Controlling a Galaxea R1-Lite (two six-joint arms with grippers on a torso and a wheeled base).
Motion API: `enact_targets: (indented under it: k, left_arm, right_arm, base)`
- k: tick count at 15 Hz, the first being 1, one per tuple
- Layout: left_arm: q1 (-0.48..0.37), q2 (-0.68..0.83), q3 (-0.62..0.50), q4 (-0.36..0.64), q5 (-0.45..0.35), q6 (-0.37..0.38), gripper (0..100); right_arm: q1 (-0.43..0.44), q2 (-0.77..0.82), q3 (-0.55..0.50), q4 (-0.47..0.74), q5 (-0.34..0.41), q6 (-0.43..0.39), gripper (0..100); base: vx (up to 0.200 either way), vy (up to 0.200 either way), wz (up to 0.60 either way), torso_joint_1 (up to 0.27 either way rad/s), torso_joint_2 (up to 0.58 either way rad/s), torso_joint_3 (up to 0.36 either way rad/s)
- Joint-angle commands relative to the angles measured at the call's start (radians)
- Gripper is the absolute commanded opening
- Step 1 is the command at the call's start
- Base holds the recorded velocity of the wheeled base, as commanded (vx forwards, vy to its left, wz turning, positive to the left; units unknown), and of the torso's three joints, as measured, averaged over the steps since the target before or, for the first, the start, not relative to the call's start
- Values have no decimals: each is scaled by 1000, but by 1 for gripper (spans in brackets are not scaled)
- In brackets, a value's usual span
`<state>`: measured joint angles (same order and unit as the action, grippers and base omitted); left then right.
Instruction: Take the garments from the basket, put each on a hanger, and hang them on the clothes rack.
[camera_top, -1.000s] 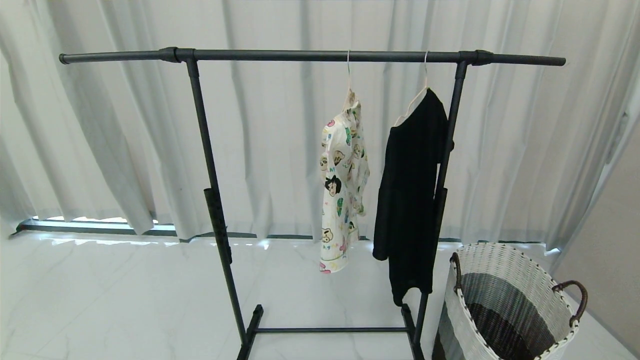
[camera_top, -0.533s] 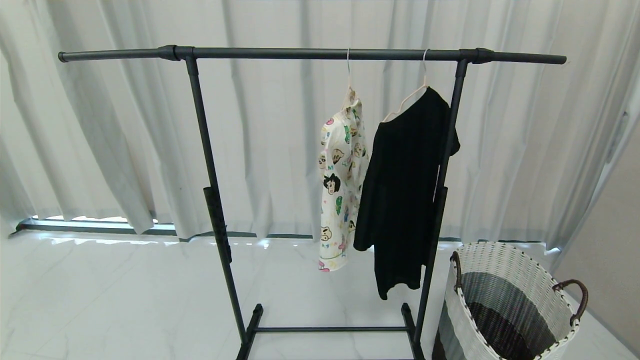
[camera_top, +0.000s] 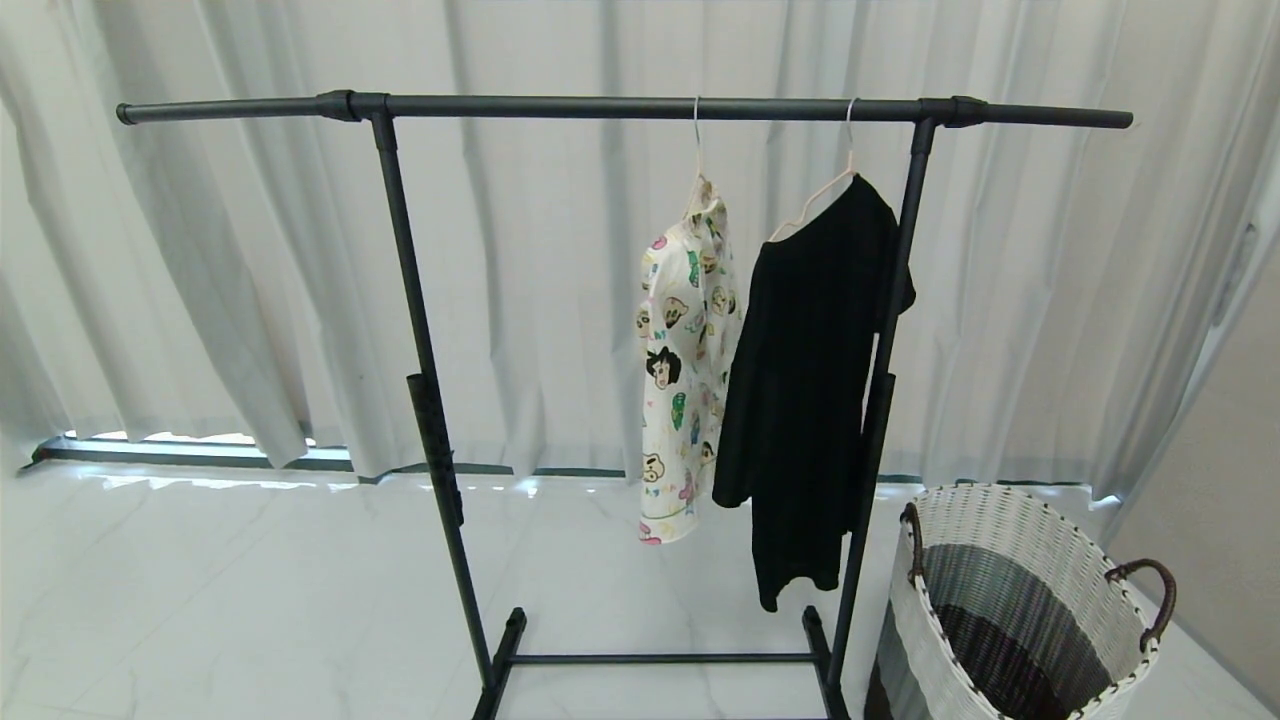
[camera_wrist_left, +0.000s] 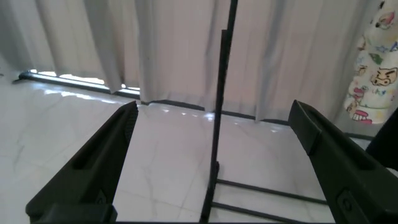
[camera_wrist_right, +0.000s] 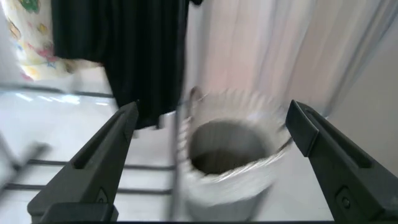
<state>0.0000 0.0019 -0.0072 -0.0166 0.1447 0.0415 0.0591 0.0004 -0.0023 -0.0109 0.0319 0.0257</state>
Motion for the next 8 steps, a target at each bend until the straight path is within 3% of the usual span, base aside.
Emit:
enact_targets:
  k: [1, 3, 8]
  left_arm:
    - [0, 1, 0, 0, -53, -28, 100]
    - [0, 1, 0, 3, -188, -51, 100]
    - [0, 0, 7, 15, -178, -35, 100]
  right_arm:
    - [-2, 0, -4, 26, -6, -49, 100]
    - [-2, 0, -4, 28, -6, -41, 100]
    - [-2, 0, -4, 28, -6, -26, 100]
  base:
    - [0, 0, 0, 0, 0, 0]
    - [0, 0, 0, 0, 0, 0]
    - [0, 0, 0, 0, 0, 0]
